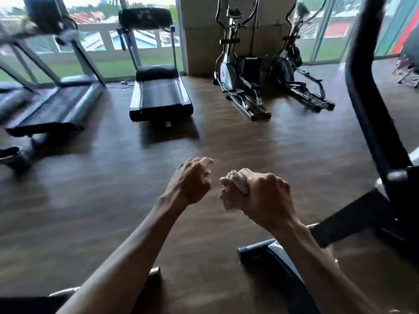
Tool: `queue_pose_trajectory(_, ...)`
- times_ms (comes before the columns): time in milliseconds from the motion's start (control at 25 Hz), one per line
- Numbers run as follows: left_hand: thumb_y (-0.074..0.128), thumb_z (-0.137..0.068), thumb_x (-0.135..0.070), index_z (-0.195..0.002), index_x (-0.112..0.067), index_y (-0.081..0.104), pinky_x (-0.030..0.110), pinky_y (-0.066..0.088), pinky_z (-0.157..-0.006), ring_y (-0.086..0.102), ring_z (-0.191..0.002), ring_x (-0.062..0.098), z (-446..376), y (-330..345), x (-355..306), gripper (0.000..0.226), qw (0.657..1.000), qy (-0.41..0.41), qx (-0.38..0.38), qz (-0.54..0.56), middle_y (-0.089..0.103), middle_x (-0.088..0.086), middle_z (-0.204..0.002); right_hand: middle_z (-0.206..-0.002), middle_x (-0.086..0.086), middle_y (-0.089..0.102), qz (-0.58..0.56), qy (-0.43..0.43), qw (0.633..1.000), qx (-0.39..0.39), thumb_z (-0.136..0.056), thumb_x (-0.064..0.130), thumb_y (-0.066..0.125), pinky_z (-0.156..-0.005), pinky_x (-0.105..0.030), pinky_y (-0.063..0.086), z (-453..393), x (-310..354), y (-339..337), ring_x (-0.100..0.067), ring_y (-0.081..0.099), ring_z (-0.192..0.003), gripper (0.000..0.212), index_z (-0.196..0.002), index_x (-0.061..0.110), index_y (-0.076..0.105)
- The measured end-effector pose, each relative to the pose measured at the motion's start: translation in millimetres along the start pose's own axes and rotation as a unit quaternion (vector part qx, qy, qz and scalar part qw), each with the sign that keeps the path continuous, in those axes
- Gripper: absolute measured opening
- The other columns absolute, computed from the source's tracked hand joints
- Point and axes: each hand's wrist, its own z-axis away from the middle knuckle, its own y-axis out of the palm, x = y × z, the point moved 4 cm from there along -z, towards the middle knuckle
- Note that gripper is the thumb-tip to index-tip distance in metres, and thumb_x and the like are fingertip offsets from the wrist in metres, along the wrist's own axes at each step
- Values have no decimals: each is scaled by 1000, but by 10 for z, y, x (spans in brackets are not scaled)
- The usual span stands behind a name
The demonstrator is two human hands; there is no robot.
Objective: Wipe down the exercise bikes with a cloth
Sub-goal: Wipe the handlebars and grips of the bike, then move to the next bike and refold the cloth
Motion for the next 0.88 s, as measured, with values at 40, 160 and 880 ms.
queue_pose_trajectory(40, 47, -94, -26, -134, -19, 61, 42, 45, -106, 56, -126, 31, -12, -14, 158, 43, 1000, -22, 7, -9, 65, 9, -133, -75, 0, 71, -13, 16, 1000, 21, -89, 80, 35, -63, -33, 43, -84, -50, 174, -29, 70, -80, 63, -82, 22, 59)
queue_pose_trajectory(160, 51, -98, -26, -131, -19, 63, 38, 44, -105, 56, -126, 31, -158, -43, 558, 36, 997, -63, 32, -35, 63, 9, -136, -70, 1, 71, -53, 36, 997, 45, -84, 85, 30, -65, -34, 49, -412, -83, 608, -27, 71, -81, 69, -83, 21, 56)
queue_pose_trajectory(880, 52, -98, -31, -118, -21, 67, 40, 51, -97, 62, -114, 26, -3143, 405, 1404, 27, 989, -99, 114, 7, 68, 3, -123, -81, 1, 74, -21, 80, 993, 88, -90, 76, 41, -64, -31, 37, -3027, -1280, 2036, -28, 70, -87, 57, -83, 23, 62)
